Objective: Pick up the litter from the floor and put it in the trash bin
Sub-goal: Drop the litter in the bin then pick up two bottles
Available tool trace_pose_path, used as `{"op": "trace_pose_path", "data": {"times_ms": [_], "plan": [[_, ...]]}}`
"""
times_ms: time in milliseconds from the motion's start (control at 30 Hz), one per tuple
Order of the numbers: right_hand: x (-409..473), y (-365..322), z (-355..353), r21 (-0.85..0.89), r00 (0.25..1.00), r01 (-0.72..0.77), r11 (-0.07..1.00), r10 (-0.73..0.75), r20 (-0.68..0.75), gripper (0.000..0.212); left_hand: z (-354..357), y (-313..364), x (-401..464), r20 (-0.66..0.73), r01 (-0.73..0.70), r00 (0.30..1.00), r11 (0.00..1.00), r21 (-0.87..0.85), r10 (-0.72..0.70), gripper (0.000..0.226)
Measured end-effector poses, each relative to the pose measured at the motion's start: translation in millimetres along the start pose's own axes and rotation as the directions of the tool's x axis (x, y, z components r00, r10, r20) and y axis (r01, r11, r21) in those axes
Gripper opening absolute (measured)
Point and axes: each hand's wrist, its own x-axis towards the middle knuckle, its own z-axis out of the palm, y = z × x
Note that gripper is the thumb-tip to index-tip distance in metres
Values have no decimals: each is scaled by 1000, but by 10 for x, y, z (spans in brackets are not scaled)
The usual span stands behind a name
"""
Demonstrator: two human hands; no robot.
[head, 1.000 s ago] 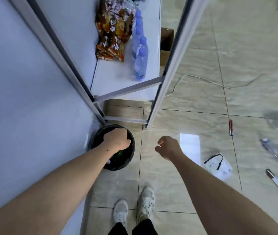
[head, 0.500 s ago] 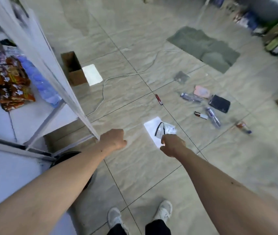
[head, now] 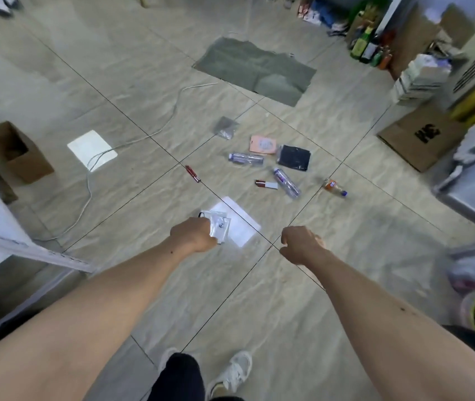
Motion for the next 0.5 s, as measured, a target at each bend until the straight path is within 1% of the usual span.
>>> {"op": "trace_pose_path", "data": {"times_ms": [33,100,167,200,233,267,300,367,500], "plan": [[70,179,-55,13,1000,-10,1000,10,5,29,-1,161,99,2,-2,1000,1000,-13,2,18],[225,478,-162,34,1000,-25,999,25,7,30,-34,429,309,-8,2,1000,999,-39,-2,20],[425,779,-295,52,999,-34,998,34,5,31,-97,705,562,15,-10,1000,1000,-14,10,17],[524,921,-368,56,999,-40,998,40,8,31,-137,841,694,33,-15,999,1000,5,15,9],[608,1039,-430,54,999,-48,997,47,13,30,-162,954,817,52,-15,999,1000,18,14,10],[724,1184,-514,57,998,-60,997,59,14,30,-198,1102,967,64,-26,998,999,36,23,18],[841,1330,-596,63,997,-73,995,72,16,30,-230,1240,1120,75,-32,997,998,48,29,20],[1082,1635,-762,77,995,-104,992,102,22,31,-295,1539,1445,92,-46,995,997,57,40,17],[1564,2241,-1052,106,988,-155,982,152,33,33,-459,2181,2026,118,-54,992,997,64,46,18]]}}
